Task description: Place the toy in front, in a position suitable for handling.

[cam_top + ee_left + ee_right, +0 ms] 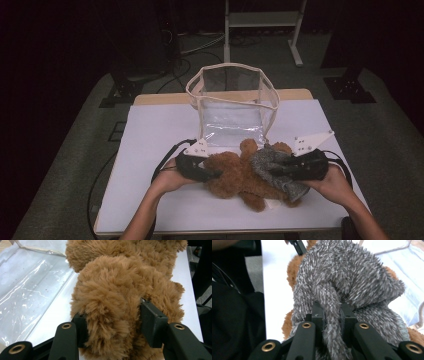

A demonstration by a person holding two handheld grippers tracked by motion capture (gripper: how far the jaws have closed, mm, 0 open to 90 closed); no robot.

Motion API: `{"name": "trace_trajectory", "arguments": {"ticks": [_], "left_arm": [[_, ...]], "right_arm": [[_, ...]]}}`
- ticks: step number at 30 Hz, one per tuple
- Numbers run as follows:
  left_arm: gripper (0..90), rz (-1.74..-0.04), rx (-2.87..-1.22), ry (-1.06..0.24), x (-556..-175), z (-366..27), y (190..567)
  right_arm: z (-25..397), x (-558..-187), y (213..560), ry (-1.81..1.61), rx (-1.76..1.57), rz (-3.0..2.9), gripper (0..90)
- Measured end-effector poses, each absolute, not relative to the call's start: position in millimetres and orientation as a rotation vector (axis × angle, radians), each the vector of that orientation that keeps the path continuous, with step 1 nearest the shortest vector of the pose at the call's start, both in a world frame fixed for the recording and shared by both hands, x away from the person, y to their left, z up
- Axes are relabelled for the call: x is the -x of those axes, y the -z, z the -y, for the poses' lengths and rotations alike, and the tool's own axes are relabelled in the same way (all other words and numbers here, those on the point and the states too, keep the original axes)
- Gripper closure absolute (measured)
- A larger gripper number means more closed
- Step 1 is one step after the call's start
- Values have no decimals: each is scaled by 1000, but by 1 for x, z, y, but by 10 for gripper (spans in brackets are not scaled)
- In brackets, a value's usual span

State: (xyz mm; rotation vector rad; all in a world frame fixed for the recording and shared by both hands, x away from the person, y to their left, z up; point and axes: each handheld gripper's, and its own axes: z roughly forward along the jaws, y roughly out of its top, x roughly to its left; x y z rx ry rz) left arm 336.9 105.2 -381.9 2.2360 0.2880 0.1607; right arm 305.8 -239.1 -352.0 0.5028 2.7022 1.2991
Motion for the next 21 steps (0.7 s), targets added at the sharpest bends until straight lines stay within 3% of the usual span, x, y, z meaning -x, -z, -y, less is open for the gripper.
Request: {"name": "trace_trajectory", "arguments": {"ticks": [3, 7, 12, 21], "left_arm": [[466, -288, -2225, -160, -337, -108, 379], [357, -321, -2214, -163, -339, -108, 378], [431, -312, -2210, -166, -340, -107, 382], [456, -315, -2210, -166, -343, -105, 384]], "right_arm": [[248, -313, 359, -1337, -560, -2685, 777], [255, -321, 364, -1381, -619, -2658, 777], [268, -320, 368, -1401, -663, -2622, 777], [301, -306, 379, -1397, -805, -2565, 776]]}}
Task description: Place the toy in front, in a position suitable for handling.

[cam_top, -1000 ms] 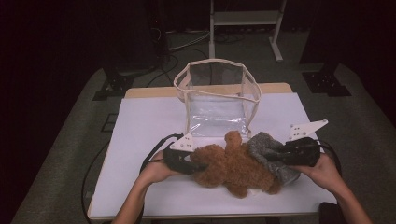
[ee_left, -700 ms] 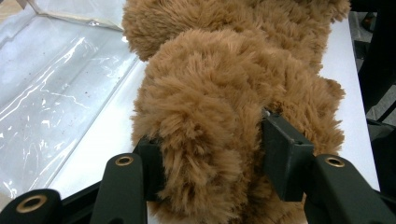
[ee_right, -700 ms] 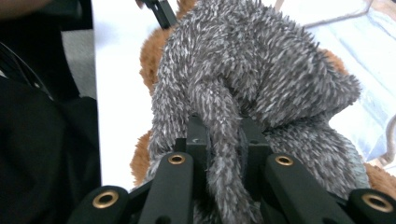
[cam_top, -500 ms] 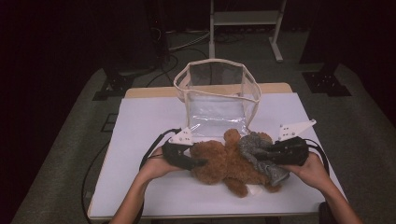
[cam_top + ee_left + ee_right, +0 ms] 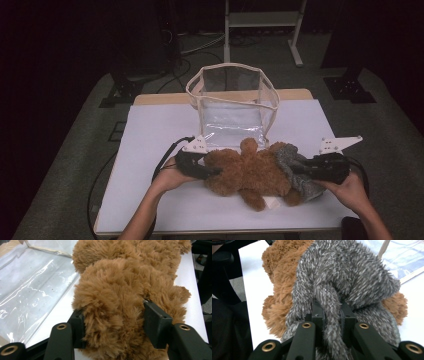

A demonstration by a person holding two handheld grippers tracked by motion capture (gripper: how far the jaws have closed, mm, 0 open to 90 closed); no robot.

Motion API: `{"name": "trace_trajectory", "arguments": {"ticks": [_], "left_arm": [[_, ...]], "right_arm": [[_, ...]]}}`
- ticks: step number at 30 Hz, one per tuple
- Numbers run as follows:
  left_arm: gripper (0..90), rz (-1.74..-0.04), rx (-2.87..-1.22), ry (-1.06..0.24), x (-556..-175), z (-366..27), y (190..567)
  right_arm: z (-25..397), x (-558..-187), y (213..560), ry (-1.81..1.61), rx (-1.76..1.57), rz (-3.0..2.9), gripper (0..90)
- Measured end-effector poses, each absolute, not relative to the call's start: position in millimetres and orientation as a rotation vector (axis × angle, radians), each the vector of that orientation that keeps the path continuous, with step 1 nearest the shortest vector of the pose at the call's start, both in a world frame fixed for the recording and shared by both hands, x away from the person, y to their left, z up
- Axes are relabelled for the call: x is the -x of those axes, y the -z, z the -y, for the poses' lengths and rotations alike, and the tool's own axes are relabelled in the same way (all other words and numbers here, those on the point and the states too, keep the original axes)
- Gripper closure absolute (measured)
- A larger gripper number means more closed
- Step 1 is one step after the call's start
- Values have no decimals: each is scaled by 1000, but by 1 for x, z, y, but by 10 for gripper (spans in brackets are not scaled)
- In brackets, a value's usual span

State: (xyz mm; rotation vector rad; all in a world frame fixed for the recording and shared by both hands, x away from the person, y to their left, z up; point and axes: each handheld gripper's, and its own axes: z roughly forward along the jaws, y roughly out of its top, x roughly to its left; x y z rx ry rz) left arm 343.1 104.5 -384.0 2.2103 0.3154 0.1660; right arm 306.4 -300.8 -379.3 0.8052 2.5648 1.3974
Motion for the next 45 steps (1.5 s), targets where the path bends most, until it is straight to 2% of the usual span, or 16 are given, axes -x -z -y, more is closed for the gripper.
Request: {"name": "trace_trajectory", "arguments": {"ticks": [6, 11, 15, 23, 30, 32, 35, 37, 41, 45], "left_arm": [[460, -296, -2206, -149, -343, -104, 383], [433, -304, -2163, -121, -339, -112, 387], [324, -295, -2137, -95, -339, -122, 394], [109, -329, -2165, -2, -339, -121, 417], [61, -360, -2167, 72, -343, -110, 429], [85, -364, -2168, 95, -345, -107, 433], [291, -353, -2116, 100, -346, -110, 432], [390, -349, -2099, 72, -345, -111, 428], [485, -306, -2067, -18, -339, -111, 404], [512, -232, -2103, -89, -333, -103, 376]], "right_arm": [[254, -320, 348, -1335, -583, -2613, 776], [217, -347, 347, -1250, -497, -2729, 774], [225, -353, 360, -1267, -547, -2770, 780], [248, -339, 373, -1288, -580, -2750, 787], [250, -338, 377, -1317, -593, -2745, 788], [251, -338, 378, -1326, -596, -2742, 789], [251, -337, 379, -1334, -603, -2737, 789], [251, -336, 379, -1343, -612, -2738, 789], [244, -335, 371, -1342, -589, -2714, 793], [236, -335, 364, -1368, -563, -2715, 795]]}}
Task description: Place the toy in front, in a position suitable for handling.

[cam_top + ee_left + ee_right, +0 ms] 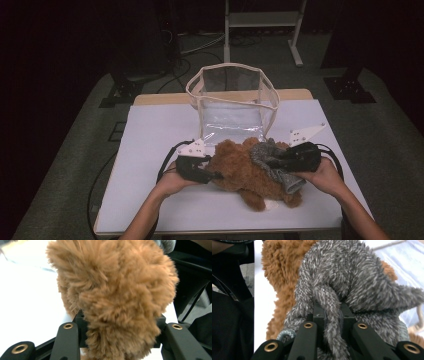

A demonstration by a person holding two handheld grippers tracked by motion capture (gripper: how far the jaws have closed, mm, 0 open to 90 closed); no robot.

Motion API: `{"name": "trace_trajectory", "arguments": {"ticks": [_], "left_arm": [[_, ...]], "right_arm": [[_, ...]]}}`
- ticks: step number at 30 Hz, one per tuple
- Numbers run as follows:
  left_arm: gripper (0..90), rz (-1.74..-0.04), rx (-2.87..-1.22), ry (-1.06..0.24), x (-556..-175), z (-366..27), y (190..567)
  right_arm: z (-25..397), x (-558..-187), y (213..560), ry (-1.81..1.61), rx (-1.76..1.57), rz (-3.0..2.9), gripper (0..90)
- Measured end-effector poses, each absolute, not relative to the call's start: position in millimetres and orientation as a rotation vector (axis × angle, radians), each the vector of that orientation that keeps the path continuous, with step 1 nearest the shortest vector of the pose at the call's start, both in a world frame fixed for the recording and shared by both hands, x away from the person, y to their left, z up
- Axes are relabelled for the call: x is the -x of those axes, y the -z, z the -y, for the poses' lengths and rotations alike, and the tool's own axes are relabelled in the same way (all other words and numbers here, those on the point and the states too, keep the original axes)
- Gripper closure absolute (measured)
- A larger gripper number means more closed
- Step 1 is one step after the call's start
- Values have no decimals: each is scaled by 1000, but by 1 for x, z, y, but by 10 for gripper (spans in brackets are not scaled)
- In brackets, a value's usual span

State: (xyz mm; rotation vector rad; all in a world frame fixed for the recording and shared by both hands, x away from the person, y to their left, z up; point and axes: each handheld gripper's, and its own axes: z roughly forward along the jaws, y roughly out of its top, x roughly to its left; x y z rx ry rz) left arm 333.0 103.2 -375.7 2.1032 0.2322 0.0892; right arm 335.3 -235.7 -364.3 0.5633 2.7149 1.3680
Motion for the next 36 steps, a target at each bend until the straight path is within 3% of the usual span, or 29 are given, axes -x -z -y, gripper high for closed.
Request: {"name": "trace_trajectory", "arguments": {"ticks": [8, 28, 36], "left_arm": [[529, -168, -2145, -152, -332, -95, 344], [526, -62, -2165, -313, -319, -110, 247], [490, -18, -2207, -294, -323, -87, 266]], "right_arm": [[223, -338, 358, -1473, -540, -2653, 798], [196, -338, 303, -1695, -395, -2535, 799], [218, -337, 321, -1639, -476, -2577, 796]]}}
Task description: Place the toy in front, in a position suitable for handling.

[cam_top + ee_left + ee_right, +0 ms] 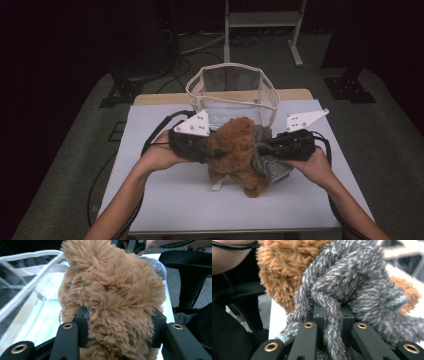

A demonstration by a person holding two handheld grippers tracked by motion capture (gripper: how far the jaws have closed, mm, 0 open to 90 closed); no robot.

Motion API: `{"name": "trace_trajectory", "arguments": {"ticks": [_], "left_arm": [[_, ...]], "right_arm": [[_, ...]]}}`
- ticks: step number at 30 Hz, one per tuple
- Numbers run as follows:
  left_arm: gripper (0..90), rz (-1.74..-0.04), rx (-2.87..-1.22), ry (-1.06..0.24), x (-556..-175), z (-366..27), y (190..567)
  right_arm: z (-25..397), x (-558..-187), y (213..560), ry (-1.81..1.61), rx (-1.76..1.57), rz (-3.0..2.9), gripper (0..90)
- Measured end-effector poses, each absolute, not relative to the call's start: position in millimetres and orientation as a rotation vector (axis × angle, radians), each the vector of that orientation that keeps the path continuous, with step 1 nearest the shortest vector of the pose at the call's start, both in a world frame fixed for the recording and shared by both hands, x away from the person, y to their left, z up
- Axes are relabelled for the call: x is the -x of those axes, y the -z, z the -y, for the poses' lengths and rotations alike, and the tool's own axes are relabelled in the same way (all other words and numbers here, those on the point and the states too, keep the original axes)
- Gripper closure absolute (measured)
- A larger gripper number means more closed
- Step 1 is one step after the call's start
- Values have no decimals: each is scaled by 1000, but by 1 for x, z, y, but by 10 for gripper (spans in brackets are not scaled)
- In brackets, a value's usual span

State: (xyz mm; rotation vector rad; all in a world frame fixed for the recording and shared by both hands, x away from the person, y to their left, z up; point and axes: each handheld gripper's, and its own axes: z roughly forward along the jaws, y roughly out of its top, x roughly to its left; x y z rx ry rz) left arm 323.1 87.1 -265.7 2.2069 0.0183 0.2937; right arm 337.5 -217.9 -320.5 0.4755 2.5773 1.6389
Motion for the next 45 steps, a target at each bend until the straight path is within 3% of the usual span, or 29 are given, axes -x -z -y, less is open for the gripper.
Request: {"name": "trace_trajectory", "arguments": {"ticks": [3, 8, 16, 19, 30, 33, 36, 40, 45], "left_arm": [[477, 2, -2171, -283, -328, -71, 267], [463, 39, -2155, -287, -335, -43, 262], [459, 62, -2114, -236, -346, -9, 263], [435, 49, -2122, -234, -348, -1, 266], [123, -82, -2059, -243, -345, -6, 282], [97, -115, -2055, -215, -347, -6, 287], [128, -107, -2051, -211, -347, -3, 291], [397, -77, -2040, -244, -344, -6, 293], [463, -45, -2046, -266, -341, 0, 286]], "right_arm": [[240, -337, 313, -1605, -520, -2554, 795], [260, -334, 269, -1537, -475, -2508, 793], [247, -345, 211, -1462, -321, -2525, 791], [239, -350, 212, -1350, -311, -2578, 792], [251, -357, 236, -1363, -392, -2604, 794], [252, -357, 237, -1369, -398, -2595, 794], [252, -356, 239, -1384, -403, -2597, 794], [252, -356, 240, -1372, -396, -2603, 794], [246, -351, 223, -1319, -345, -2615, 793]]}}
